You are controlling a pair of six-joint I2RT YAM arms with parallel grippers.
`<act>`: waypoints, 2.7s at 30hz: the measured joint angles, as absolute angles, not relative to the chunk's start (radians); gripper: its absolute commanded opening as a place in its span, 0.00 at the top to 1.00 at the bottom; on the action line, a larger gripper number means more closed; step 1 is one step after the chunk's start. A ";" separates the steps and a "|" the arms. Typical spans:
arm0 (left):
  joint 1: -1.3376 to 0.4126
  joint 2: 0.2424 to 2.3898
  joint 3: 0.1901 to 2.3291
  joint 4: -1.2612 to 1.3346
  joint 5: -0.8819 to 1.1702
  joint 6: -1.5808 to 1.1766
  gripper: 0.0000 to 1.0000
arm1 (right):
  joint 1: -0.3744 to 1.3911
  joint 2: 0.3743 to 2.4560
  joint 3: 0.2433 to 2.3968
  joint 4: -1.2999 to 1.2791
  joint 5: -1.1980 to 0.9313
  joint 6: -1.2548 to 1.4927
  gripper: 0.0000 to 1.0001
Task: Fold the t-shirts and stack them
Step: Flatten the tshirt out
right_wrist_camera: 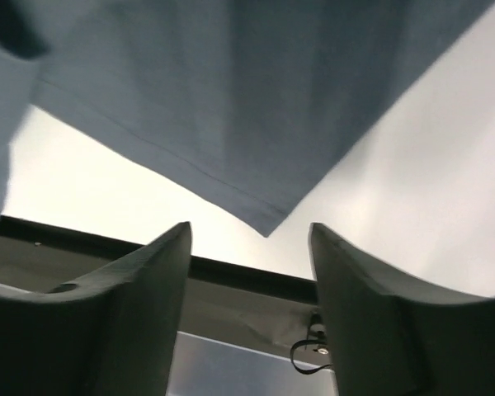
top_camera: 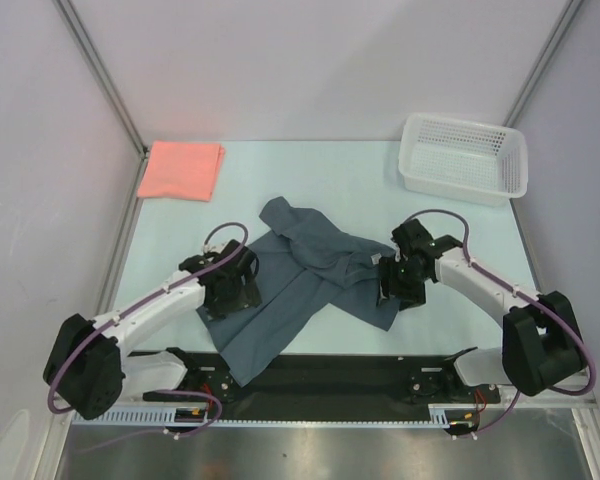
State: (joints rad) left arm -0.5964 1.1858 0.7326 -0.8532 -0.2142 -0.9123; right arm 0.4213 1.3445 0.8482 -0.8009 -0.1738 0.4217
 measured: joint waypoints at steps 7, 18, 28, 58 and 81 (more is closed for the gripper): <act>-0.515 1.426 0.732 -0.741 -0.146 -0.925 0.42 | 0.366 1.341 0.783 -0.762 -0.227 0.467 0.39; -0.306 1.827 1.184 -0.802 -0.142 -0.733 0.45 | 0.248 1.421 0.805 -0.731 -0.292 0.460 0.46; -0.379 1.683 1.325 -0.743 -0.398 -0.612 0.08 | 0.278 1.441 0.806 -0.713 -0.337 0.480 0.43; -0.301 0.765 0.372 -0.933 0.004 -1.722 0.48 | 0.300 1.115 0.653 -0.767 -0.329 0.550 0.41; -0.208 0.768 0.352 -0.931 -0.047 -1.753 0.83 | 0.300 1.226 0.641 -0.663 -0.371 0.661 0.52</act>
